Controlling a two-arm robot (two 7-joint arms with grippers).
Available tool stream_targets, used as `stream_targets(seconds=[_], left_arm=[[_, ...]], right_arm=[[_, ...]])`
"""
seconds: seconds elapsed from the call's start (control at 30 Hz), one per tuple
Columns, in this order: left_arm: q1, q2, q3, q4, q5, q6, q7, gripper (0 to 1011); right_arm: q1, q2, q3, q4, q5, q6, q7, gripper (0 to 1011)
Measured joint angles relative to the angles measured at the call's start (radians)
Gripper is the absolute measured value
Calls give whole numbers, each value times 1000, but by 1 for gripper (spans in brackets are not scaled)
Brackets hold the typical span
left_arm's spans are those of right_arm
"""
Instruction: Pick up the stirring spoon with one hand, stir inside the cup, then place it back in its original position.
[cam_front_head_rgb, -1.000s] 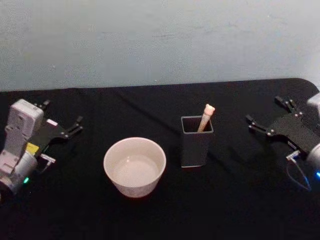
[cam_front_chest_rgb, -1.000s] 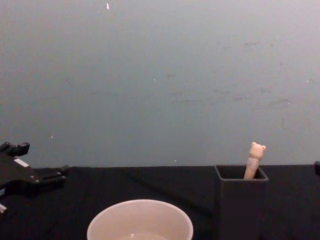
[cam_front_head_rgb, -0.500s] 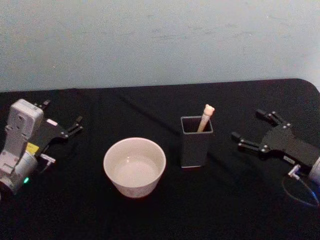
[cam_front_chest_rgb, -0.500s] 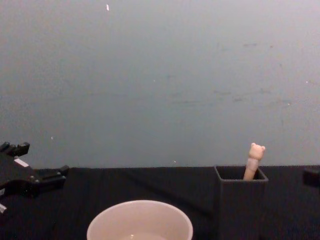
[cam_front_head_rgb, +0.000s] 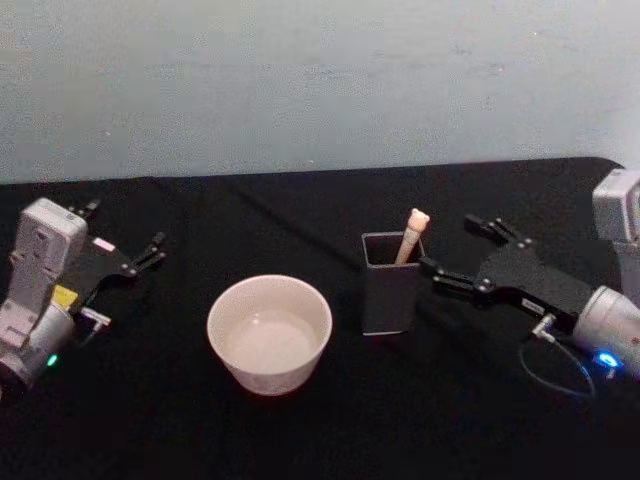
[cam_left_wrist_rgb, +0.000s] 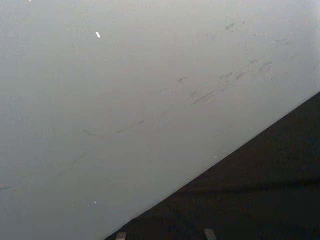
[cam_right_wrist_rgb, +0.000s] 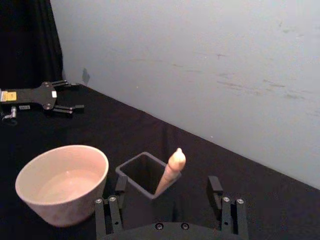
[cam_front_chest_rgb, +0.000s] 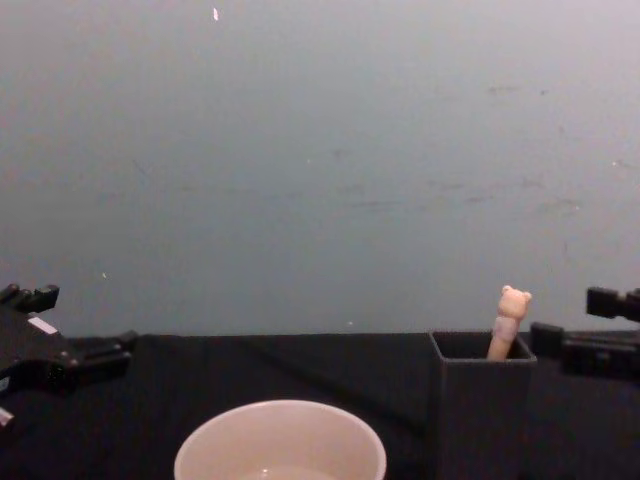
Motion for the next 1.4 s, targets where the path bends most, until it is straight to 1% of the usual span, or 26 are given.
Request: stream_targets(seconds=[0.17, 0.3, 0.33, 0.63, 1.0, 1.4], left_arm=[[0, 0, 0, 0, 0, 0, 0, 1001], [0, 0, 0, 0, 0, 0, 0, 1001], [0, 0, 0, 0, 0, 0, 0, 1001], [0, 0, 0, 0, 0, 0, 0, 1001], [0, 0, 0, 0, 0, 0, 0, 1001], [0, 0, 0, 0, 0, 0, 0, 1001]], right_arm=[[51, -47, -12, 41, -3, 39, 16, 1002], [75, -70, -16, 61, -4, 60, 21, 1002], [87, -81, -18, 71, -7, 70, 23, 1002], [136, -126, -27, 118, -12, 123, 20, 1002], [166, -150, -30, 152, 0, 167, 18, 1002], [173, -153, -32, 156, 7, 177, 17, 1002]])
